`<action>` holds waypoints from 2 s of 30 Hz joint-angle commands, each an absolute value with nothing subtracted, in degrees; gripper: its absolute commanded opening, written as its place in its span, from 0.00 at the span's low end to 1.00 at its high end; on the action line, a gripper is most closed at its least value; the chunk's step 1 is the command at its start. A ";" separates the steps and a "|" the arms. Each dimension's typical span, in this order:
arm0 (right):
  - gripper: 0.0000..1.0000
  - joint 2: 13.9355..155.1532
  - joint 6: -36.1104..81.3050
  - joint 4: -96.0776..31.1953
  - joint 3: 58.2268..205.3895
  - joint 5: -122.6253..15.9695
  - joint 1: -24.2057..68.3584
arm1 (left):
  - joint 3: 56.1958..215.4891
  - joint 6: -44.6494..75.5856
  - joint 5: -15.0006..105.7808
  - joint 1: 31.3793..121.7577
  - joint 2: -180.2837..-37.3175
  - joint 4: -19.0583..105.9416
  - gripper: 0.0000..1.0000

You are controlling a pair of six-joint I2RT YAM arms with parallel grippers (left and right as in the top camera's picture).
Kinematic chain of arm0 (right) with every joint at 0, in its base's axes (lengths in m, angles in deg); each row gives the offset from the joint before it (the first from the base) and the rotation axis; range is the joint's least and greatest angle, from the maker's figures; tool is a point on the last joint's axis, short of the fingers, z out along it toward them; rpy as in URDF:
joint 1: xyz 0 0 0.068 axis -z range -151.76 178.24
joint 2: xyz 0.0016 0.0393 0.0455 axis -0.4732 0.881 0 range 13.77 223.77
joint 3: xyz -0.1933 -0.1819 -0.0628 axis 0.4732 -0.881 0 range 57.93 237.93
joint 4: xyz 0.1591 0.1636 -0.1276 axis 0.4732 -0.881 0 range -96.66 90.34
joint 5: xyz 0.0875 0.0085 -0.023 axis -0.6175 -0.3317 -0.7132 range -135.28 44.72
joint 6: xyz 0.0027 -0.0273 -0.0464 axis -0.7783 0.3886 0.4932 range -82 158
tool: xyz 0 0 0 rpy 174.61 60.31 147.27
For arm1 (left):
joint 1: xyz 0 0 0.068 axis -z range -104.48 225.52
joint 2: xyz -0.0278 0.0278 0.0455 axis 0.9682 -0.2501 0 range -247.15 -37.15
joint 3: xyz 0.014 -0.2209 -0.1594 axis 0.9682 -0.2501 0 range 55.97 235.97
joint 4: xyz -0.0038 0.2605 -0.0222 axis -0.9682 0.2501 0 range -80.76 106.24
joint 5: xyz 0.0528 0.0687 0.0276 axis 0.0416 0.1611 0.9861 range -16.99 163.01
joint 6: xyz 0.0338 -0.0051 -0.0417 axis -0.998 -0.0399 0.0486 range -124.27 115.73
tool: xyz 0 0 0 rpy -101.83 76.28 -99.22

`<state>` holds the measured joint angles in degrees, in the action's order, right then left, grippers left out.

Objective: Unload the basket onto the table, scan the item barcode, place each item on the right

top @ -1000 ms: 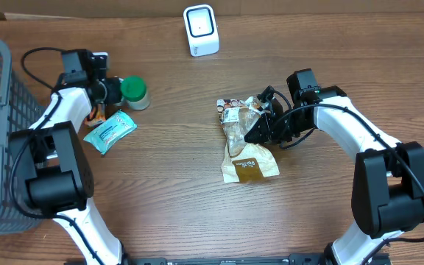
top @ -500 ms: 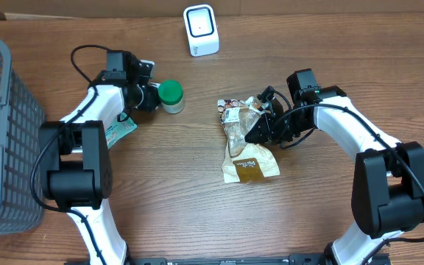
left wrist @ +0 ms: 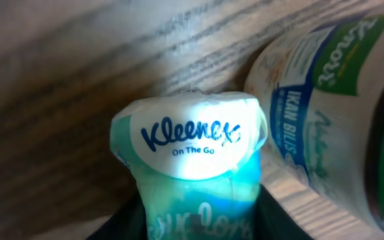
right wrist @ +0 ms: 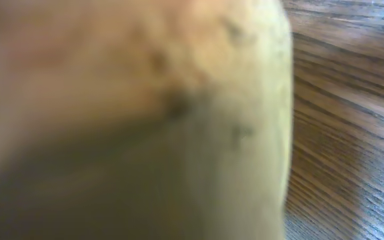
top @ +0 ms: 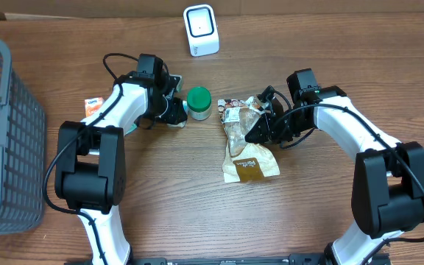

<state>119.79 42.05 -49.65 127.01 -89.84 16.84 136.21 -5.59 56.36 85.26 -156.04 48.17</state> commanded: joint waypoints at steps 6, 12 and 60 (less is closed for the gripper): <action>0.04 119.22 42.09 -49.24 127.21 -90.28 16.64 | 148.37 1.12 55.40 82.17 -153.47 62.69 0.91; 0.04 119.22 42.09 -49.02 127.21 -90.28 16.64 | 157.74 6.04 68.19 76.25 -146.56 72.22 1.00; 0.04 119.22 42.31 -49.70 127.21 -90.28 16.64 | 117.55 -10.07 68.47 64.51 -146.56 31.08 0.10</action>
